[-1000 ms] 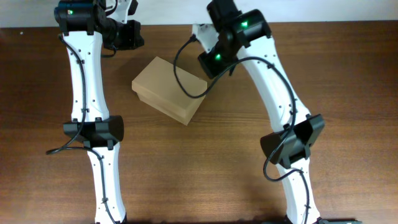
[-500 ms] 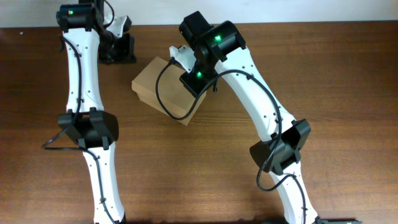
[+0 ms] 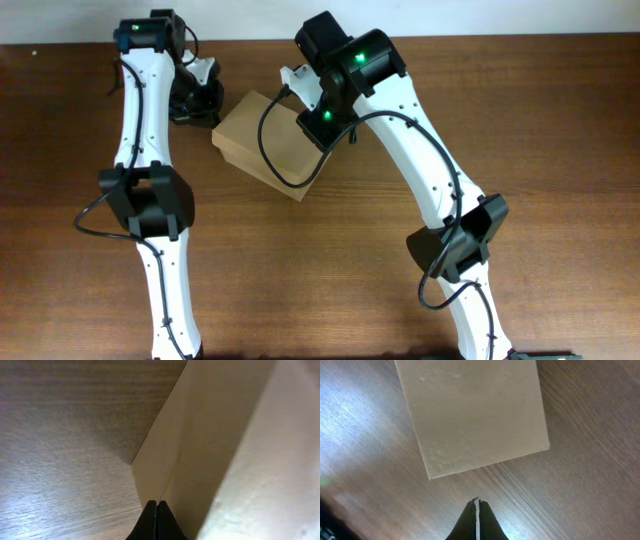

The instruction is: Pack container

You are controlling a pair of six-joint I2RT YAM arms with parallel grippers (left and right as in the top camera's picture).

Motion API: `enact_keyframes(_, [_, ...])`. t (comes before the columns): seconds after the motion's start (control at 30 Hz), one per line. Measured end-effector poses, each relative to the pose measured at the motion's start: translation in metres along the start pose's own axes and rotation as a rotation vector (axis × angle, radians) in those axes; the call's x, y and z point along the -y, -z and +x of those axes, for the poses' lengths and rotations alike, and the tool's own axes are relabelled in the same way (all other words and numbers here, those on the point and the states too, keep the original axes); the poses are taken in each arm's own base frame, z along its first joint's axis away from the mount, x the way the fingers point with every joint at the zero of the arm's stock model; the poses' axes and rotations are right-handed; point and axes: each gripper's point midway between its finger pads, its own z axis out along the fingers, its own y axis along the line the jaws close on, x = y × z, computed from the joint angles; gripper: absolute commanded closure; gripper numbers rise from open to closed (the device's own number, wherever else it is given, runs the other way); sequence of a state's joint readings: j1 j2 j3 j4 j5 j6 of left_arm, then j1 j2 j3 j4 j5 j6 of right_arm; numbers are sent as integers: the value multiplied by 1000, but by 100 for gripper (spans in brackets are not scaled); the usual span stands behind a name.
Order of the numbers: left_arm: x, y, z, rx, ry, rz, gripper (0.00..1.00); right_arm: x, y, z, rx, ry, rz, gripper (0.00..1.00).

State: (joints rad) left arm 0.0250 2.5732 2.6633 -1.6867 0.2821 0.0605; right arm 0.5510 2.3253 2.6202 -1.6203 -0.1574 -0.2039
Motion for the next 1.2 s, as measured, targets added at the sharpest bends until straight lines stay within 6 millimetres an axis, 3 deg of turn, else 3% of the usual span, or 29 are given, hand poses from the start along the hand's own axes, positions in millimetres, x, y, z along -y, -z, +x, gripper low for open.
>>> enact_keyframes(0.23, [6, -7, 3, -23, -20, -25, 98, 0, -2, 3, -14, -21, 1, 96])
enact_keyframes(0.5, [11, -8, 4, -26, -30, -27, 99, 0, -33, 27, -131, -42, -23, 96])
enact_keyframes(0.83, [22, -12, 5, -33, -55, -28, 98, 4, -41, 35, -165, -55, -27, 96])
enact_keyframes(1.07, [23, -12, 5, -34, -57, -30, 98, 37, -67, 57, -218, -156, -26, 96])
enact_keyframes(1.2, [19, -11, 4, -31, -48, -30, 98, 63, -70, 63, -208, -220, -16, 96])
